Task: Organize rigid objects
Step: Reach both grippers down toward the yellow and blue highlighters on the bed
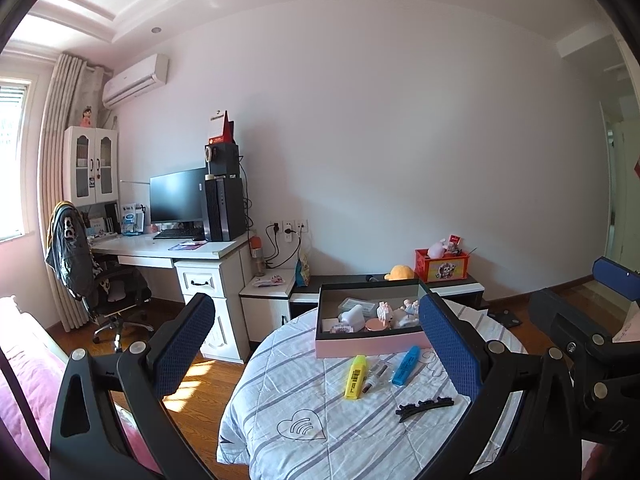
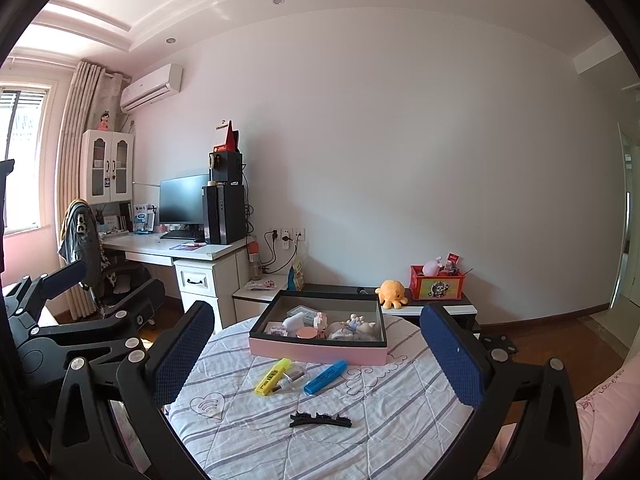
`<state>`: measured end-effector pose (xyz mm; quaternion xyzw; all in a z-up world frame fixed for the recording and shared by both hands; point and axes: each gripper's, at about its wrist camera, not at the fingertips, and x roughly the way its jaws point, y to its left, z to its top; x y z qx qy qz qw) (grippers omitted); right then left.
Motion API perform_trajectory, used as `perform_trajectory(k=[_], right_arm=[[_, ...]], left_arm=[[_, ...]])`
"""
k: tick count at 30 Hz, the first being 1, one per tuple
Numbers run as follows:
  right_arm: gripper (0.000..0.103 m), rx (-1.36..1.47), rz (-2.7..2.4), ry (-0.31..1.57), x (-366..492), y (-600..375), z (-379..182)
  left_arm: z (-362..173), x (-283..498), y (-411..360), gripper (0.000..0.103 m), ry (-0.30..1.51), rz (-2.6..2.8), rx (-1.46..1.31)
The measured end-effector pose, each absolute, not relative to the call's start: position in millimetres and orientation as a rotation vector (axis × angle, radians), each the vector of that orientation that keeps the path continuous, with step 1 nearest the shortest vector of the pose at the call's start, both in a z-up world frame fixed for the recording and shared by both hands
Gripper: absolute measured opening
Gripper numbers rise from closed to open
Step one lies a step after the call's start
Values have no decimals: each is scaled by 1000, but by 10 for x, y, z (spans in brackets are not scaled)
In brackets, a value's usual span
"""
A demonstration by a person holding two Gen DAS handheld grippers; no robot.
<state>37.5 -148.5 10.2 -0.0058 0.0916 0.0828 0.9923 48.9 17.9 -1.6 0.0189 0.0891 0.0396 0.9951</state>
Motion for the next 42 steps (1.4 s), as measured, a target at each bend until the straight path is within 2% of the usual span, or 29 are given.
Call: perform_trajectory(k=[9,23,32,42], right_arm=[[103,5,167,325,896,-1545,-282],[103,37,141,635,1892,-1775,-1321],[103,50,141,717,2320,-1834,-1632],[103,49,146,759,2567,-1844,-1765]], left_arm=[[-481,1100,154,103,378,32,41],[-1593,2198,33,103,728,6,87],[-1969,2669,169,103,845,18,95],[-2162,3144,40,103,920,3,127]])
